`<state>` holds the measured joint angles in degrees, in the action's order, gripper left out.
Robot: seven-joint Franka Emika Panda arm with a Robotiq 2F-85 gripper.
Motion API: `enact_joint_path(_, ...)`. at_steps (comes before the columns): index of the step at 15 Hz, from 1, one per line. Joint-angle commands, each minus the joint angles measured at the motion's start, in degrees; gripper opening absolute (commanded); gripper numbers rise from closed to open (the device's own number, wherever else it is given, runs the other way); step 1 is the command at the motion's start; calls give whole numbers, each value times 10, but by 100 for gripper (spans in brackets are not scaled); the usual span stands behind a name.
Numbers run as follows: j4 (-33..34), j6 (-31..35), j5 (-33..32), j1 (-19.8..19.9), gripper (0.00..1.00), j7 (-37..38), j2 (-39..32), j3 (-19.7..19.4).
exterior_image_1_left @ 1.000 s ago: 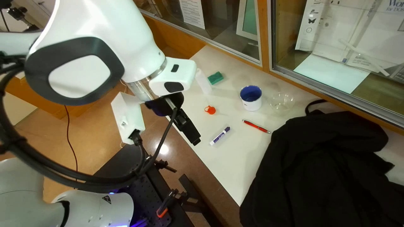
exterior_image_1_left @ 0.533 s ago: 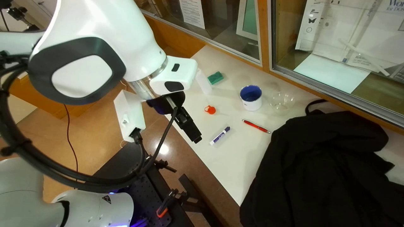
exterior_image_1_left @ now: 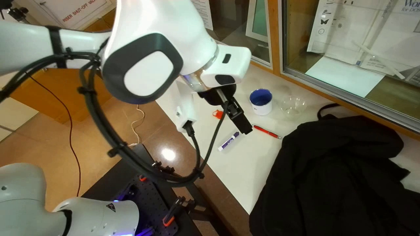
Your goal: Move the cloth to the right
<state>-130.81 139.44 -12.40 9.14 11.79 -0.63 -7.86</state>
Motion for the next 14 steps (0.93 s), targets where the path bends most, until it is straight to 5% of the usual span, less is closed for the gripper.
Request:
enact_joint_path(1, 105, -7, -20, 3, 100, 64, -112, -18)
enact_joint_path(14, 412, -122, 117, 15, 100, 58, -412, -37)
